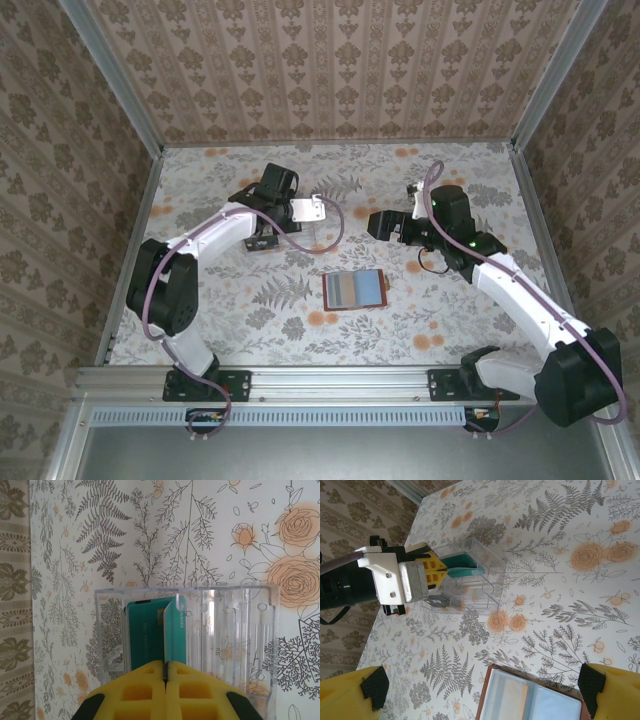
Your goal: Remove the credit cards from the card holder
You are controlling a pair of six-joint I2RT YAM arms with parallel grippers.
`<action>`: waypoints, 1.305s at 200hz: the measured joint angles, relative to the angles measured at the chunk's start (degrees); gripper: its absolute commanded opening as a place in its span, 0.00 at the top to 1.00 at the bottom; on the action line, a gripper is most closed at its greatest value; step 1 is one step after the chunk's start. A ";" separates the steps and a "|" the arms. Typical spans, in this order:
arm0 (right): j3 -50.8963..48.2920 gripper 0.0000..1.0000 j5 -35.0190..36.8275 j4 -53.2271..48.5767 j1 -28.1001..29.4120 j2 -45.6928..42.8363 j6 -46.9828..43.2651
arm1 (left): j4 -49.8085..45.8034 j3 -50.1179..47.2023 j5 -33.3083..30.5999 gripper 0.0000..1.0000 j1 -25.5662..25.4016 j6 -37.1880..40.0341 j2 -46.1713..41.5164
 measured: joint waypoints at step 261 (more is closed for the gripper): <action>0.76 0.02 -2.56 -0.09 0.13 3.45 0.81 | 1.70 2.51 -0.33 0.00 1.36 -18.27 -5.99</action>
